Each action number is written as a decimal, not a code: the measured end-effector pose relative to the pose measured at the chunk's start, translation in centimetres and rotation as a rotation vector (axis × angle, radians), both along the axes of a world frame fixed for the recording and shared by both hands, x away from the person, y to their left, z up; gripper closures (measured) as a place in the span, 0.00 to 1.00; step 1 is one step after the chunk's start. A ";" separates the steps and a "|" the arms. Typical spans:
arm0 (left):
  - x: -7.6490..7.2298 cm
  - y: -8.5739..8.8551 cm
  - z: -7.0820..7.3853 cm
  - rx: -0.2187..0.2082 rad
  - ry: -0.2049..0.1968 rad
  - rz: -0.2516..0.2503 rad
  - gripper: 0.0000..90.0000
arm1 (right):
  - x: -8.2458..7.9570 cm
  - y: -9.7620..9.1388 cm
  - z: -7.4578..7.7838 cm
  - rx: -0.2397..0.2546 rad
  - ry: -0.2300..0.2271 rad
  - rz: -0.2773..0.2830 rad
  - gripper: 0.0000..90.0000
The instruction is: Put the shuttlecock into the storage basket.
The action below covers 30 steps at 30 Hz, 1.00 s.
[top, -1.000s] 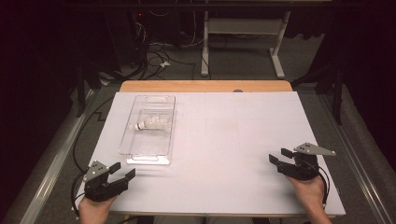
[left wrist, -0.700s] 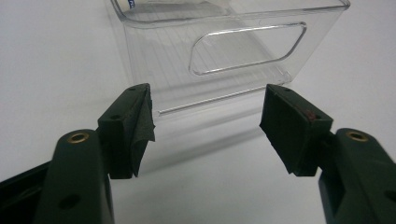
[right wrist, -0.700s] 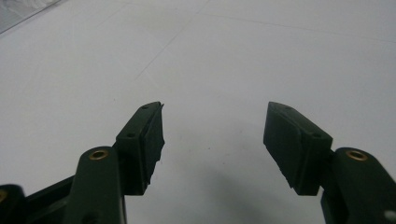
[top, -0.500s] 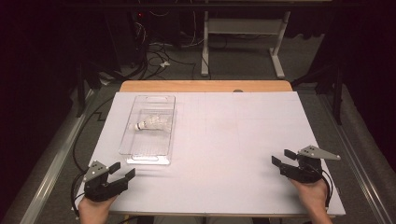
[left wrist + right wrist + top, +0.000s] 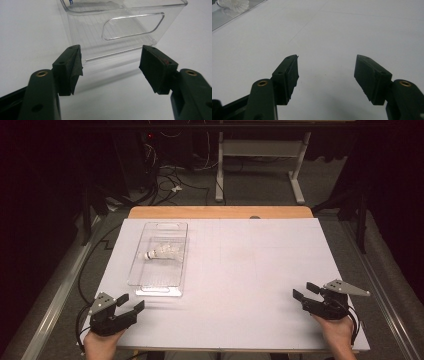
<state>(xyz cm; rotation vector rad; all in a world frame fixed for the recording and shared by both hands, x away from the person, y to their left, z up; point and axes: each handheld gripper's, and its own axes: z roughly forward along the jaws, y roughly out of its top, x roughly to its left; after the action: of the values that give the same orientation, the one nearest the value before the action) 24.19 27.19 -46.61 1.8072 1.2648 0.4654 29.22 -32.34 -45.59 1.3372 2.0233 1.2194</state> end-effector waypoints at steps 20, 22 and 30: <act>0.0 0.1 0.0 -0.003 -0.002 0.003 0.39 | -0.6 -0.4 -0.6 0.014 -0.017 -0.013 0.38; 0.0 0.1 0.0 -0.004 -0.003 0.004 0.39 | -0.6 -0.5 -0.7 0.016 -0.015 -0.011 0.38; 0.0 0.1 0.1 -0.005 -0.004 0.006 0.39 | -0.4 -0.9 -1.0 0.039 0.004 -0.026 0.36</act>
<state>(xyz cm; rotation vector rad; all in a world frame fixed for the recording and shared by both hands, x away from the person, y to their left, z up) 24.18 27.32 -46.56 1.7981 1.2678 0.4687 28.79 -33.20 -46.58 1.3812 1.9882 1.2517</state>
